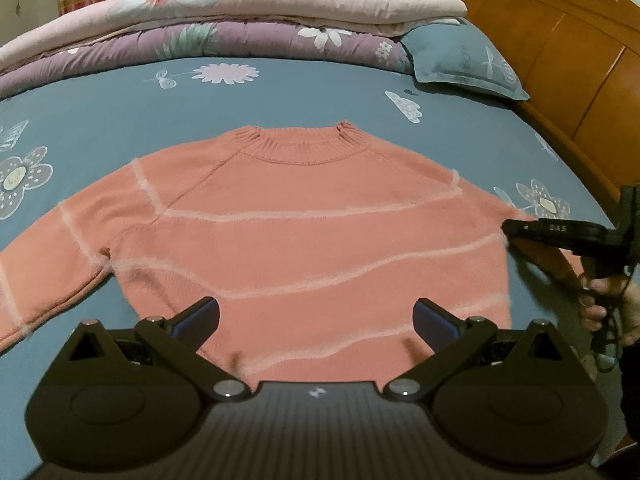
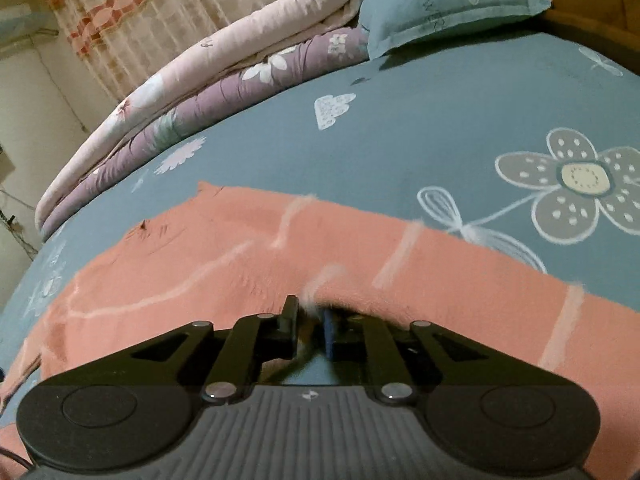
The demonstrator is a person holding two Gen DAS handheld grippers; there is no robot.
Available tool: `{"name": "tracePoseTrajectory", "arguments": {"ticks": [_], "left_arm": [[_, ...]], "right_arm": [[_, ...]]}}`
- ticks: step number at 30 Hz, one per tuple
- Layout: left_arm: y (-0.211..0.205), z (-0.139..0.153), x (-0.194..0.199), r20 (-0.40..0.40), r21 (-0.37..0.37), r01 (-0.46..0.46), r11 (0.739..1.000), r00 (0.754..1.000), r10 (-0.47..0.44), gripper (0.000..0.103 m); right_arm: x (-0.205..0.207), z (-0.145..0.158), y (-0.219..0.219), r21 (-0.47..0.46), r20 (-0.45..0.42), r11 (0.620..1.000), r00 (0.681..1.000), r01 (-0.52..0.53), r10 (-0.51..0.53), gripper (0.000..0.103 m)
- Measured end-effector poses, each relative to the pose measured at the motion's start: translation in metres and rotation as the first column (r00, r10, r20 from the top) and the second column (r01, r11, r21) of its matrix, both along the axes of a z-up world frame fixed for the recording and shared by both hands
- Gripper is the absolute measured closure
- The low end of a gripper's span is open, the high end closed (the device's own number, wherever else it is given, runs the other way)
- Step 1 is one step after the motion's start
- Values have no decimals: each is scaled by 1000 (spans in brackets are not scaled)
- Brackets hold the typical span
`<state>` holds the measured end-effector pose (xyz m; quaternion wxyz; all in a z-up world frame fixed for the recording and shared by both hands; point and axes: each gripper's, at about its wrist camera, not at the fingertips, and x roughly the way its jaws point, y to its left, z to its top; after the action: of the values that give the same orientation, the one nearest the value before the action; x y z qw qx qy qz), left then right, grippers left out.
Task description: Fold clothes
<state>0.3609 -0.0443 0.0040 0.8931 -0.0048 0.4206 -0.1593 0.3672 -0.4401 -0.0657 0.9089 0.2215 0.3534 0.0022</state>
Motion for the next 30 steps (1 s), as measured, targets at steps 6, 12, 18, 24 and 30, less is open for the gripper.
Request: {"name": "tracePoseTrajectory", "arguments": {"ticks": [6, 12, 18, 24, 30], "left_arm": [[3, -4, 5, 12, 5, 26, 1000, 1000, -26, 1], [-4, -30, 11, -62, -27, 67, 997, 996, -69, 1], [24, -64, -17, -180, -110, -42, 993, 983, 22, 1], [47, -49, -42, -131, -120, -88, 989, 989, 72, 1], [56, -43, -53, -99, -72, -117, 991, 989, 110, 1]], "right_arm": [[-39, 31, 33, -28, 34, 998, 997, -62, 63, 74], [-26, 53, 104, -94, 130, 958, 951, -271, 282, 65], [-32, 15, 137, -114, -55, 934, 941, -338, 333, 64], [-63, 35, 123, -96, -27, 956, 960, -278, 277, 53], [-83, 73, 157, -197, 25, 905, 921, -377, 389, 35]]}}
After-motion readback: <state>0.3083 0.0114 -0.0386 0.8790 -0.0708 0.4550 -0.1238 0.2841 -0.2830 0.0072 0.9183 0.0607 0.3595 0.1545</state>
